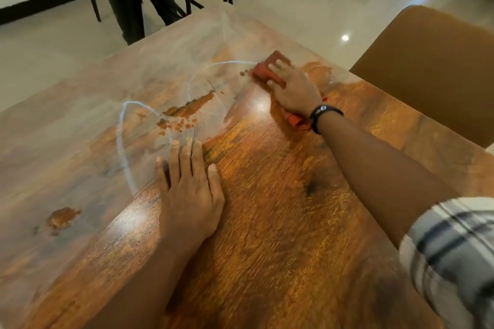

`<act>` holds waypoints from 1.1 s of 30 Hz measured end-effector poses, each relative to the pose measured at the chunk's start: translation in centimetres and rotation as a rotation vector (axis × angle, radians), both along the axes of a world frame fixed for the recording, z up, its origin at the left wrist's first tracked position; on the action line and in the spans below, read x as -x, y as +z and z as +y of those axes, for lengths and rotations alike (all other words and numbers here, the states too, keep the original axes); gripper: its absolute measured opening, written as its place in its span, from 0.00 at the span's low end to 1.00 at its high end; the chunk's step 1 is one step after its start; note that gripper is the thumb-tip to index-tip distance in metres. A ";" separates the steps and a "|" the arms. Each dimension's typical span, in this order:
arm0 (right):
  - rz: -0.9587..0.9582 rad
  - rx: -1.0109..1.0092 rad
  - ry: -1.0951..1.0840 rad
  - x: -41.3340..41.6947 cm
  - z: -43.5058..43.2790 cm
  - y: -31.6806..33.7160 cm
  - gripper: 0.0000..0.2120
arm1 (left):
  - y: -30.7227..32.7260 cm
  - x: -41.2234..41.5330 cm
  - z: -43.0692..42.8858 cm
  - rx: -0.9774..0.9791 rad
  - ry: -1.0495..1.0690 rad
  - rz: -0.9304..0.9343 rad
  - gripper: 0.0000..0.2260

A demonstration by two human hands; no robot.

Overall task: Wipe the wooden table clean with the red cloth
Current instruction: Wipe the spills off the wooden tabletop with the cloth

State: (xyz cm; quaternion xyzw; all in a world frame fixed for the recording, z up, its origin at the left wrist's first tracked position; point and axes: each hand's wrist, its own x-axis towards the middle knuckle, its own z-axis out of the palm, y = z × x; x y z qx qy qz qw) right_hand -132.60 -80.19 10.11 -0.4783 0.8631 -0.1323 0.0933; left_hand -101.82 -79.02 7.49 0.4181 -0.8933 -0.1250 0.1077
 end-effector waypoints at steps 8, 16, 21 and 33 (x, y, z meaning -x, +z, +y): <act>-0.010 -0.020 -0.462 6.6 7.9 0.5 0.26 | -0.2 0.1 0.2 -0.011 0.008 0.007 0.29; -0.038 0.009 -0.568 6.6 5.8 0.3 0.24 | -0.4 0.2 0.0 -0.023 -0.004 0.004 0.28; 0.016 -0.034 -0.246 2.5 -3.3 0.3 0.23 | -0.5 0.4 0.0 -0.005 -0.001 0.006 0.28; 0.021 0.046 -0.104 1.4 1.5 -0.3 0.23 | -0.3 0.2 0.1 -0.005 0.008 -0.001 0.30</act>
